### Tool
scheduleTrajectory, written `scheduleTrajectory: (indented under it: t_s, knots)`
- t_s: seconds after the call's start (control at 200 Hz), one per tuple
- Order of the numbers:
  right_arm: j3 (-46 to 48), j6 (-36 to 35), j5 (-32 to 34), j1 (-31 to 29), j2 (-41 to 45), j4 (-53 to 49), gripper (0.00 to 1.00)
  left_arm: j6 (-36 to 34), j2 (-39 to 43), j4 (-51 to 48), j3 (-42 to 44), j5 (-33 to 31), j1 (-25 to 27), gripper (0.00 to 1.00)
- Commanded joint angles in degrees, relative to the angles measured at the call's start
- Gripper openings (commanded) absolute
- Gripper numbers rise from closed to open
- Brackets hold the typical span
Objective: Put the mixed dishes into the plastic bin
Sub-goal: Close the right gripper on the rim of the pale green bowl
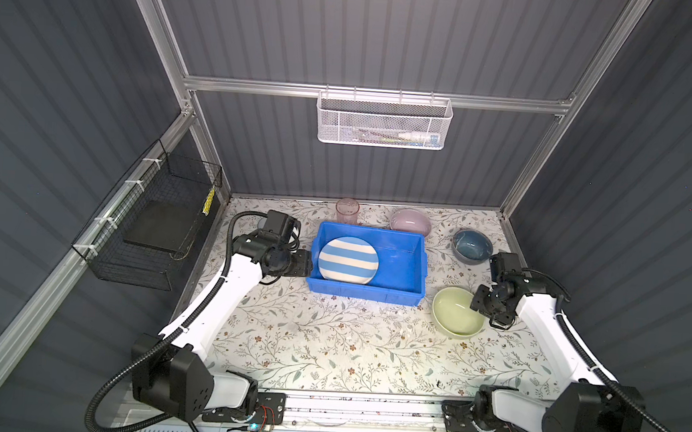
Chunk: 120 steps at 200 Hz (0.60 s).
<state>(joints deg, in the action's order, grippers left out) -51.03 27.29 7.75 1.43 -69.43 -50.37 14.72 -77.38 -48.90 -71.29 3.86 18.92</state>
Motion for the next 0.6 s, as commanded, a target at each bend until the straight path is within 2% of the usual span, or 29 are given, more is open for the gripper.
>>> scheduleTrajectory:
  t_s: [0.0, 0.2, 0.595]
  knots:
    - [3.6, 1.4, -1.2, 1.9, 0.5, 3.0, 0.51, -1.8, 0.1, -1.8, -0.4, 0.6, -0.1, 0.69]
    - [8.2, 2.1, -5.4, 2.6, -1.7, 7.9, 0.47, -1.9, 0.5, -2.0, -0.1, 0.4, 0.0, 0.69]
    - [9.7, 3.0, -5.8, 2.7, -2.8, 11.0, 0.24, -1.7, 0.8, -2.3, -0.1, -0.1, 0.0, 0.69]
